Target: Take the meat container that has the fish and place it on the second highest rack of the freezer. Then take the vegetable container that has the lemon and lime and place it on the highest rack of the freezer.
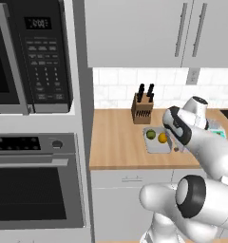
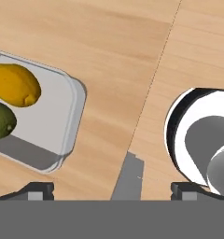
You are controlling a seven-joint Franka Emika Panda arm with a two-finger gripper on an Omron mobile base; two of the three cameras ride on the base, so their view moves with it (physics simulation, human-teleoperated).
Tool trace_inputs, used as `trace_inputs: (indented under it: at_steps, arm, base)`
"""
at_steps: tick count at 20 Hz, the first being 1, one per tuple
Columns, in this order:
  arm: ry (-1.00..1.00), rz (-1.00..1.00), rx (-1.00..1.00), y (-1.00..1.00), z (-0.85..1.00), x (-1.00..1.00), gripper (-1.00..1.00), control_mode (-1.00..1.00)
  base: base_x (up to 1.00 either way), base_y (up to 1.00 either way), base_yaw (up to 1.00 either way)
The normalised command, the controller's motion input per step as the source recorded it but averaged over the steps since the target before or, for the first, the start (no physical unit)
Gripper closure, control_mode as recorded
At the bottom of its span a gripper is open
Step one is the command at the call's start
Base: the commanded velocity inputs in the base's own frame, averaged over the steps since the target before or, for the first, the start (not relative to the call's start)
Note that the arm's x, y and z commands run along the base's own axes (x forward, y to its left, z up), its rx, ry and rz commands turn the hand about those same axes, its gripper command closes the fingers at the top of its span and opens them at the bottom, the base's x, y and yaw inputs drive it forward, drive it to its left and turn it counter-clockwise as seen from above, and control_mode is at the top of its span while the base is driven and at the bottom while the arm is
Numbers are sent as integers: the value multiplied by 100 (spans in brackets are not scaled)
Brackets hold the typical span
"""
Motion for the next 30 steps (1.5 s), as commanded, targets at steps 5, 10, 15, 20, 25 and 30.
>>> trace_inputs:
  at_steps: [5, 10, 15, 20, 25, 30]
  arm:
    - [8, 0, 0, 0, -43, 30, -100, -100]
    - [1, 0, 0, 0, -41, 31, -100, -100]
    - [0, 0, 0, -2, -30, 30, -100, -100]
    - [0, 0, 0, 0, -36, 1, -100, -100]
    - [0, 0, 0, -1, -22, 7, -100, -100]
    - [0, 0, 0, 1, -26, 7, 100, -100]
  base:
    - [0, 0, 0]
    - [0, 0, 0]
    - [0, 0, 0]
    - [0, 0, 0]
    - [0, 0, 0]
    - [0, 0, 0]
